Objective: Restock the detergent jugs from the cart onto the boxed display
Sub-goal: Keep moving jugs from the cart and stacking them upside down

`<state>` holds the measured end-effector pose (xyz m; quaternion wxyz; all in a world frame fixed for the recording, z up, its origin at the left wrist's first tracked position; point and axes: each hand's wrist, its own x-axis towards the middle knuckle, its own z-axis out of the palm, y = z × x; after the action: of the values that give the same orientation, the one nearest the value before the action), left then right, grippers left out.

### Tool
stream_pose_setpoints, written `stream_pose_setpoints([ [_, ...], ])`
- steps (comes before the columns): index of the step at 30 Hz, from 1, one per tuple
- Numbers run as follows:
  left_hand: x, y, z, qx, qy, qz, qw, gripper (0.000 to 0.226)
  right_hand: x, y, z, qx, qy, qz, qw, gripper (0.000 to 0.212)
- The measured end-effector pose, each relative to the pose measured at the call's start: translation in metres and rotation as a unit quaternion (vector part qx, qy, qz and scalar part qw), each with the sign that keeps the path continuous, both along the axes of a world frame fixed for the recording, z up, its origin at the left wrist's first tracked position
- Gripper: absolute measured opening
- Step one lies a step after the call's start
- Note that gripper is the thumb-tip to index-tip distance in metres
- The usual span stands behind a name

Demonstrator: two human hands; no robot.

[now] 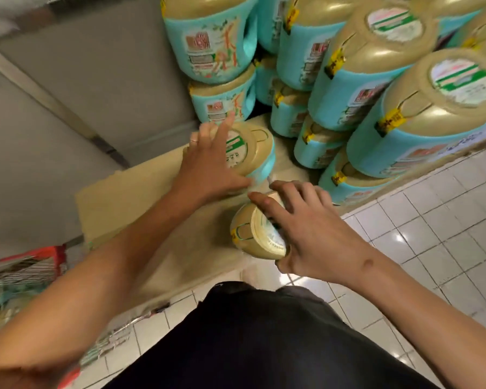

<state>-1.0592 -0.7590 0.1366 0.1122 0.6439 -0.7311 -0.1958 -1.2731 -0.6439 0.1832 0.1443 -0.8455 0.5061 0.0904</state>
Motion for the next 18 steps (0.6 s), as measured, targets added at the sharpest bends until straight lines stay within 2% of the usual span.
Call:
stream_pose_setpoints([
  [7, -0.007, -0.087, -0.024, 0.002, 0.013, -0.041, 0.999, 0.143, 0.011, -0.064, 0.011, -0.015, -0.003, -0.002, 1.0, 0.126],
  [9, -0.008, -0.1, -0.028, -0.004, 0.041, -0.051, 0.998, 0.142, 0.01, -0.081, 0.018, -0.028, -0.013, -0.007, 0.999, 0.125],
  [12, -0.002, -0.114, -0.04, -0.065, 0.104, -0.049, 0.991, 0.112, 0.009, -0.104, 0.033, -0.063, -0.038, -0.011, 0.997, 0.123],
  [15, -0.001, -0.114, -0.048, -0.103, 0.126, 0.035, 0.986, 0.067, 0.01, -0.131, 0.052, -0.066, -0.065, -0.004, 0.996, 0.119],
  [18, -0.007, -0.097, -0.066, -0.17, 0.11, 0.106, 0.974, 0.056, 0.018, -0.151, 0.069, -0.055, -0.065, 0.024, 0.996, 0.114],
])
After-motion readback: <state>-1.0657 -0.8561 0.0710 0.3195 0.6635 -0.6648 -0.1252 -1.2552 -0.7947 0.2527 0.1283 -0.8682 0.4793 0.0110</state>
